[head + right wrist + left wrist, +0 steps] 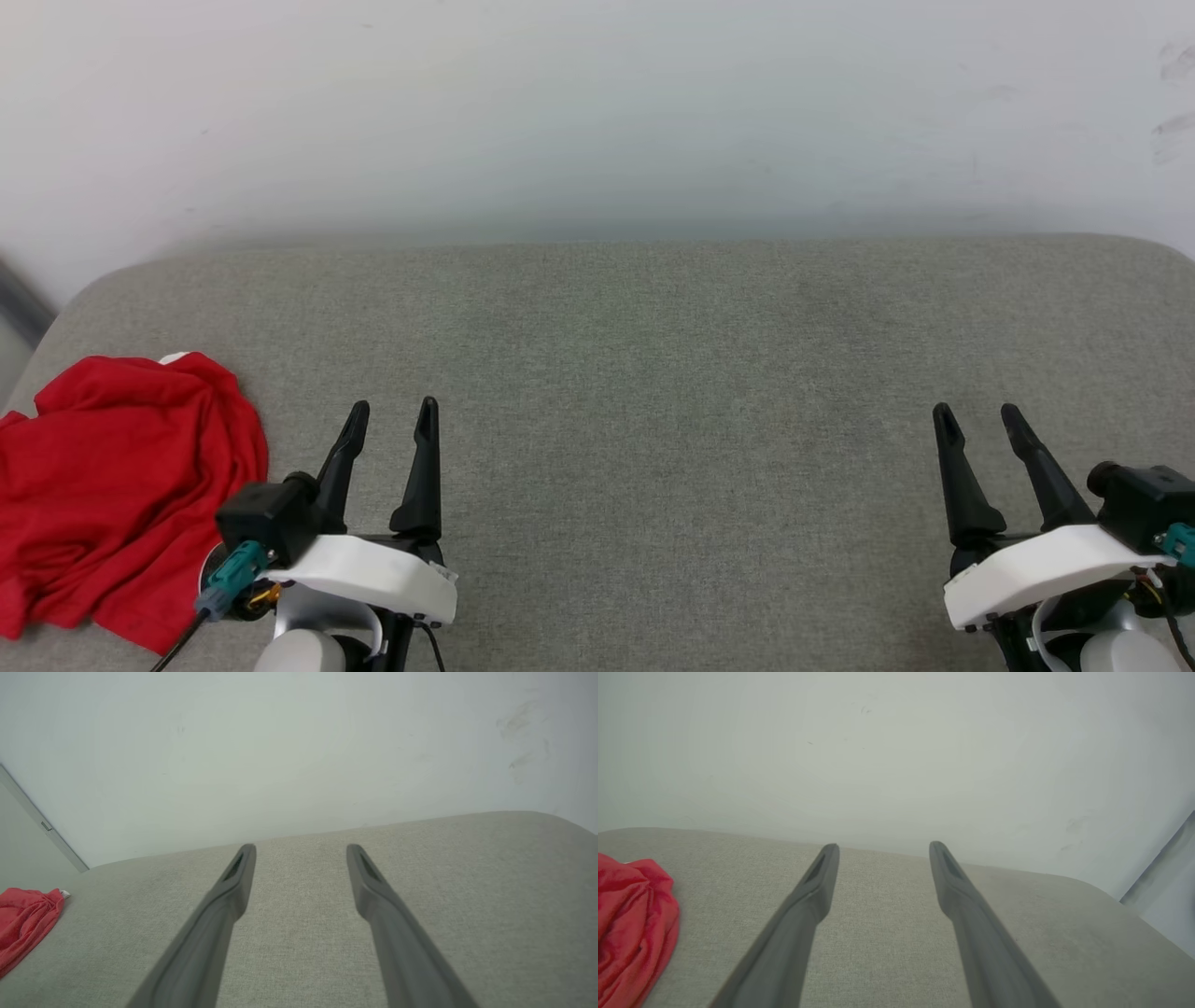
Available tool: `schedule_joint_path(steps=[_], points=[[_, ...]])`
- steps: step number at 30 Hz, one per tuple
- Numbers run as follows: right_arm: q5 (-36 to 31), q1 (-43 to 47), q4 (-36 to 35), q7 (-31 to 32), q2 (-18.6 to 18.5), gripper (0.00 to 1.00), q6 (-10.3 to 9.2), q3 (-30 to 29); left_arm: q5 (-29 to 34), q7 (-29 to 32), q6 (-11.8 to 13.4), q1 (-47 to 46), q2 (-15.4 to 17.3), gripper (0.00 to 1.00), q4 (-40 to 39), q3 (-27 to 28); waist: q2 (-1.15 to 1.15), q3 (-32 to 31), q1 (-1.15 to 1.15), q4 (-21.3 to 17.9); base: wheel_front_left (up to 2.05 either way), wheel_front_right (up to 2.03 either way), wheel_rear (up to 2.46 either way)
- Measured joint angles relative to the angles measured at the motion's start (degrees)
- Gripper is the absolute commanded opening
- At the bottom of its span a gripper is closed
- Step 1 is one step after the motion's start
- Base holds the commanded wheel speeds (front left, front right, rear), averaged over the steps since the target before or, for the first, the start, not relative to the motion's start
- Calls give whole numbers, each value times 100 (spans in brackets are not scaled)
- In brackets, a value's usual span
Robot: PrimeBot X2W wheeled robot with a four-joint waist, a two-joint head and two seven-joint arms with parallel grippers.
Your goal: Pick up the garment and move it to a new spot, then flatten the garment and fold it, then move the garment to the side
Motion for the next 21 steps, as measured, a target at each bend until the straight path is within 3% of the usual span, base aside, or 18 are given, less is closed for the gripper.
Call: schedule_joint_path(steps=[21], points=[[-1016, 4, -52, -92, 55, 100, 1, -3, 992, -253, 130, -54, 9, 100, 131, -135, 0, 2, 0, 13, 0, 0, 0]])
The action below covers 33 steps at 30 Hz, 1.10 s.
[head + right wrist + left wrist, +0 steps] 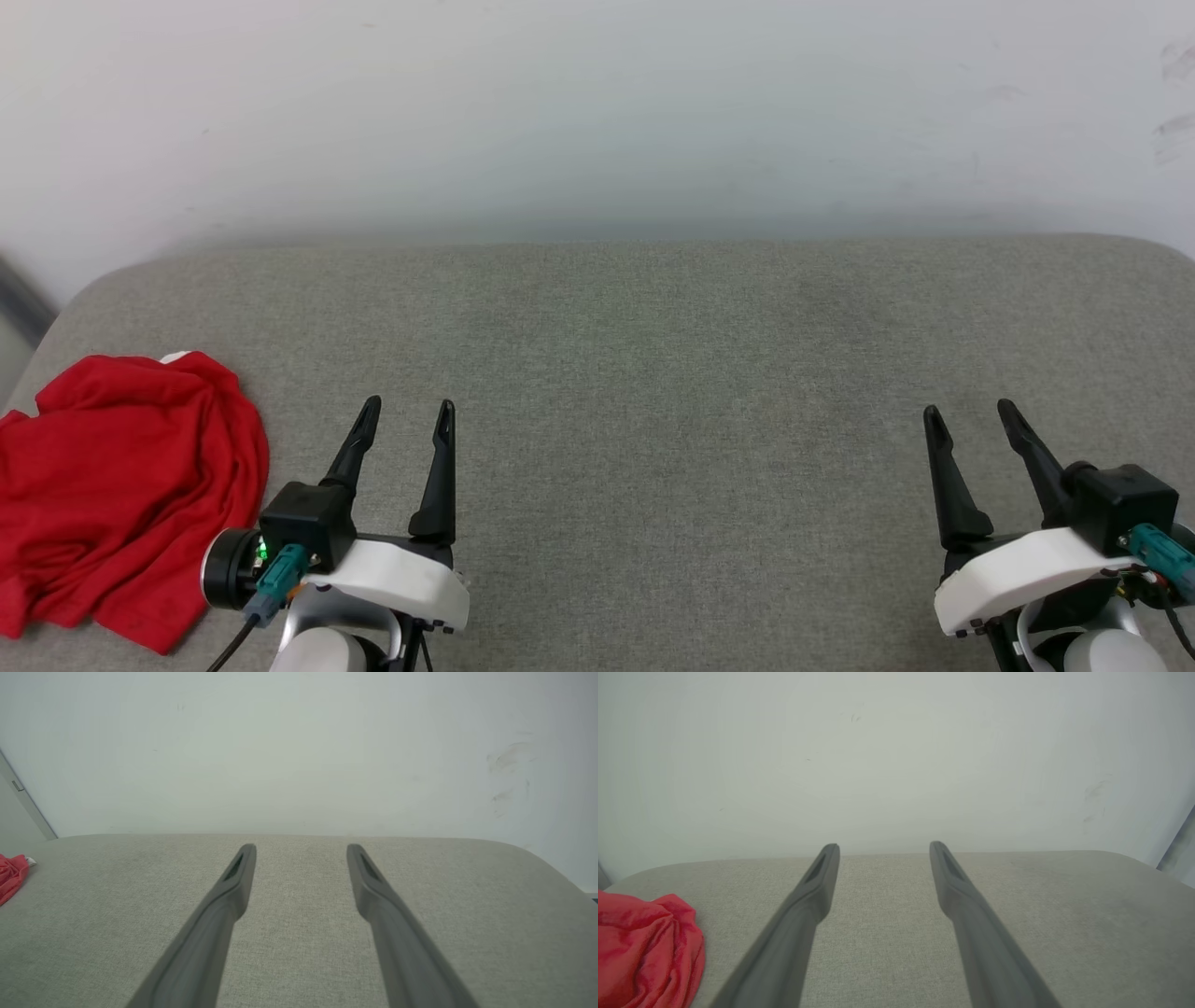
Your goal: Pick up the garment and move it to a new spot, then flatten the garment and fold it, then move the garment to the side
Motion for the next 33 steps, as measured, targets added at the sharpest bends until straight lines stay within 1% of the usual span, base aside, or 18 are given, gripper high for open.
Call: schedule_joint_path(steps=[18, 22, 28, 33], points=[[-556, 1, -43, -191, 67, 100, 0, -151, 499, -193, 57, -95, -25, 100, 121, -12, 0, 33, 0, 49, 0, 0, 0], [-548, -4, -27, -233, 76, 100, 0, -171, 549, -213, 71, -108, -34, 100, 153, -12, 0, 45, 0, 98, 0, 0, 0], [-452, -15, -18, -256, 80, 100, 0, -168, 432, -218, 94, -124, -56, 100, 278, 38, 0, 64, 0, 261, 0, 0, 0], [-446, -31, -63, -232, 82, 100, 0, -113, 335, -218, 154, -206, -66, 100, 400, 98, 0, 98, 0, 550, 0, 0, 0]])
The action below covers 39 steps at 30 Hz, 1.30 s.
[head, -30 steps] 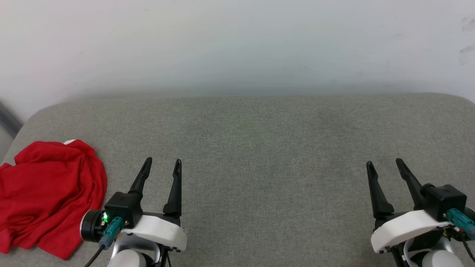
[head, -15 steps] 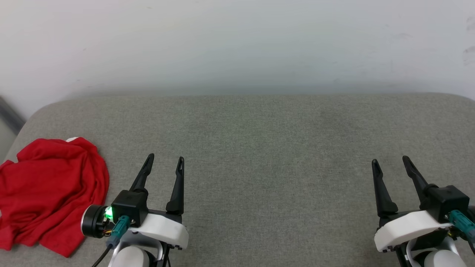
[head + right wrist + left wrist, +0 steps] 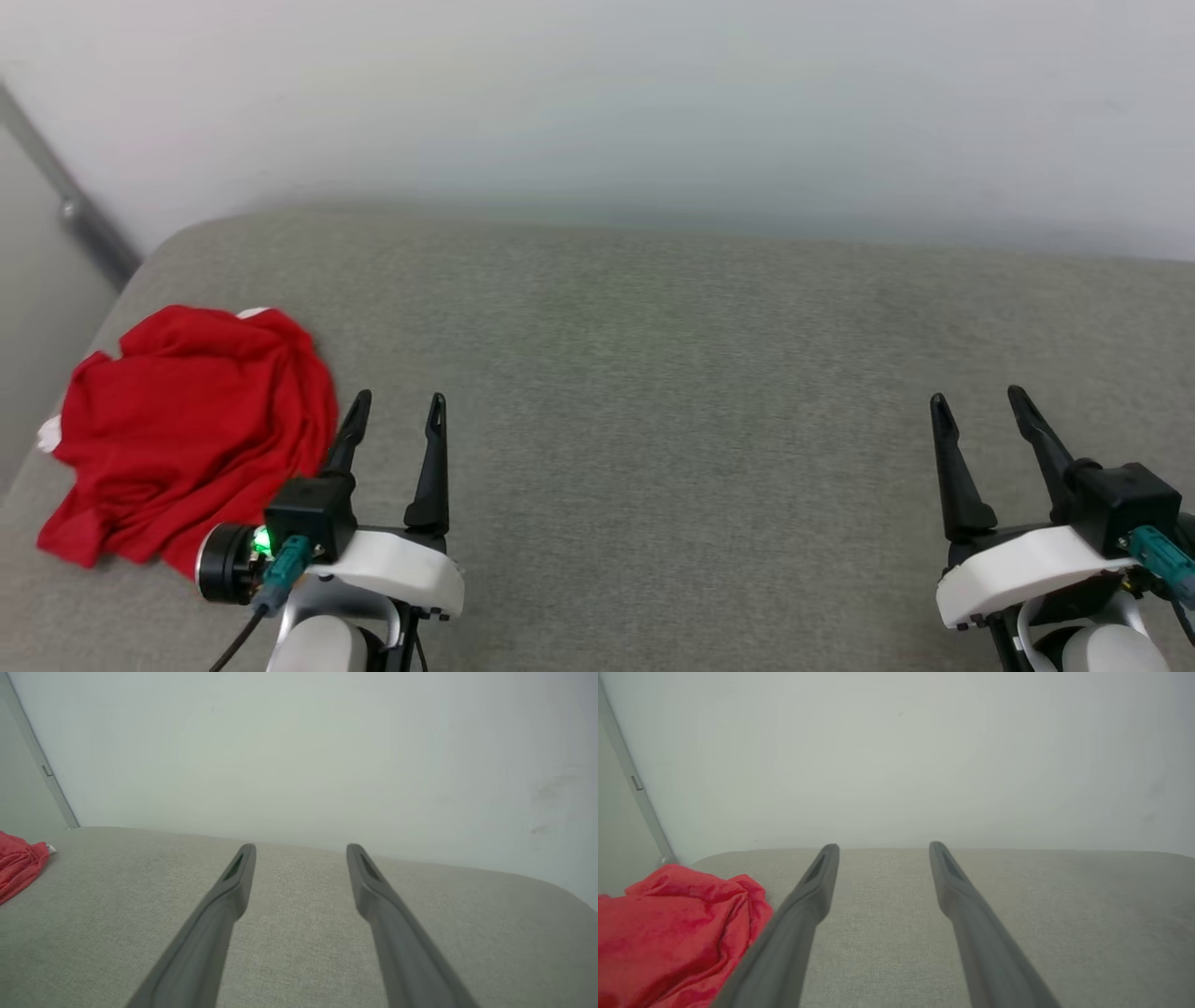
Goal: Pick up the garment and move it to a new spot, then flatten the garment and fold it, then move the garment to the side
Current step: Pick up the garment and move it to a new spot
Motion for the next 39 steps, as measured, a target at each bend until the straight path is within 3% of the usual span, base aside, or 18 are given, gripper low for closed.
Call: schedule_joint_path(steps=[22, 32, 39], points=[[-27, -196, -224, 176, 3, 100, 0, 504, -254, 0, 169, 48, -4, 100, 74, 684, 0, 114, 0, 1930, 0, 0, 0], [-38, -319, -215, 203, 4, 100, 0, 616, -221, 0, 167, 37, -9, 100, 135, 753, 0, 140, 0, 2021, 0, 0, 0], [-58, -459, -333, 310, -80, 100, 0, 748, -402, 107, 30, -931, 48, 100, 438, 772, 0, 366, 0, 1848, 0, 0, 0]])
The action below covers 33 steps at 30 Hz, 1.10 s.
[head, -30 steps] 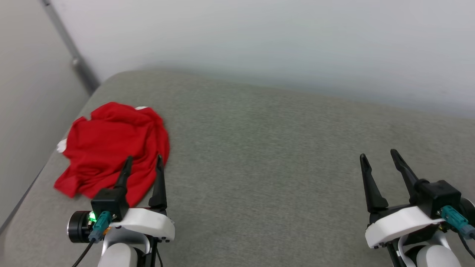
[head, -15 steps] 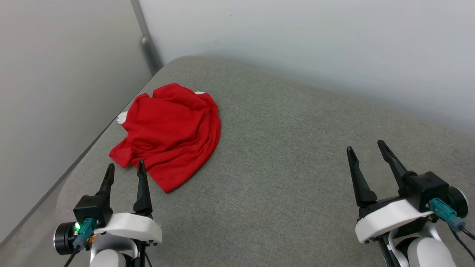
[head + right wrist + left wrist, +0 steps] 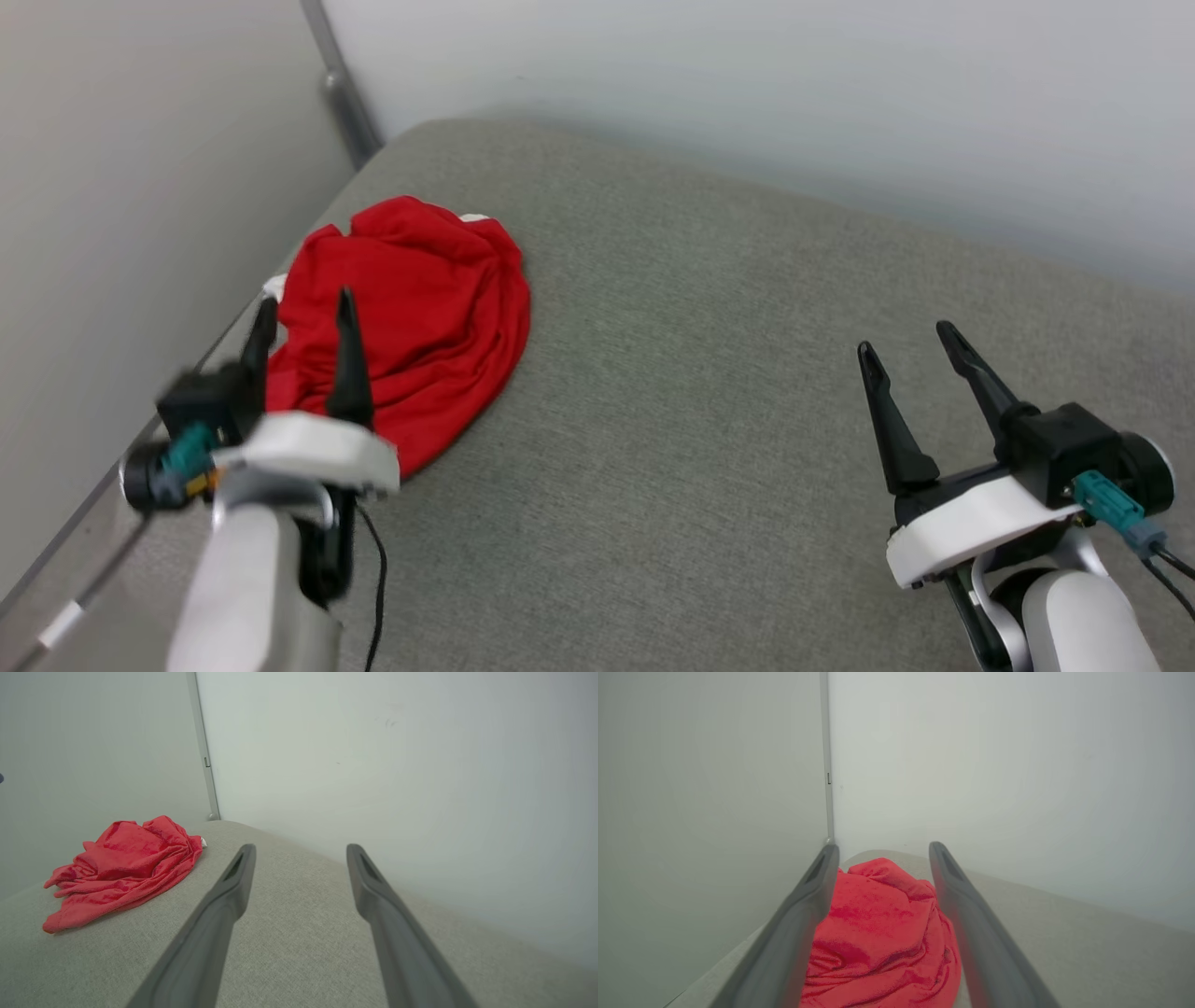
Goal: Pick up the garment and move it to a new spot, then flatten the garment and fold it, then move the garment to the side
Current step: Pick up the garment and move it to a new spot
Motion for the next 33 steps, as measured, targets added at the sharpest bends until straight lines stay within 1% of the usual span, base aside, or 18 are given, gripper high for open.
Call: schedule_joint_path(steps=[2, 4, 8, 13, 18, 21, 24, 25, 27, 28, 29, 30, 33], points=[[7, -81, -69, 59, -47, 100, 0, 52, -38, 140, -25, -473, 119, 100, 133, 29, 0, 117, 0, -70, 0, 0, 0], [10, -164, -122, 94, -125, 100, 0, 115, -171, 445, -87, -1004, 246, 100, 338, 97, 0, 247, 0, -156, 0, 0, 0], [65, -352, -198, 143, -223, 100, 0, 248, -366, 1014, -255, -1868, 657, 100, 932, 155, 0, 521, 0, -389, 0, 0, 0], [90, -584, -227, 136, -324, 100, 0, 388, -746, 2252, -448, -2619, 1220, 100, 1925, 96, 0, 859, 0, -737, 0, 0, 0], [114, -787, -232, 80, -346, 100, 0, 445, -1162, 3626, -499, -2900, 1749, 100, 2753, -155, 0, 1224, 1, -1069, 0, 0, 0], [122, -886, -232, 40, -363, 100, 0, 426, -1543, 4333, -503, -2937, 1931, 100, 2985, -371, 0, 1449, 1, -1240, 0, 0, 0], [124, -945, -218, 12, -372, 100, 0, 401, -1838, 4927, -509, -2904, 2084, 100, 3209, -448, 0, 1667, 1, -1376, 0, 0, 0], [134, -994, -186, -21, -386, 100, 0, 383, -2031, 5305, -510, -2847, 2216, 100, 3407, -415, 0, 1841, 1, -1494, 0, 0, 0], [141, -1049, -171, -63, -392, 100, 0, 379, -2125, 5375, -505, -2852, 2250, 100, 3472, -350, 0, 1917, 0, -1564, 0, 0, 0], [147, -1064, -163, -69, -397, 100, 0, 369, -2148, 5408, -489, -2853, 2258, 65, 3502, -326, 0, 1942, 0, -1593, 0, 0, 0], [153, -1067, -157, -83, -397, 100, 0, 356, -2185, 5420, -458, -2854, 2257, 37, 3531, -294, 0, 1961, 0, -1615, 0, 0, 0], [153, -1072, -149, -92, -400, 100, 0, 349, -2201, 5419, -441, -2854, 2262, 0, 3541, -282, 0, 1972, 0, -1629, 0, 0, 0], [152, -1095, -134, -112, -404, 100, 0, 315, -2165, 5213, -356, -2845, 2257, 0, 3562, -283, 0, 1951, 0, -1637, 0, 0, 0]])
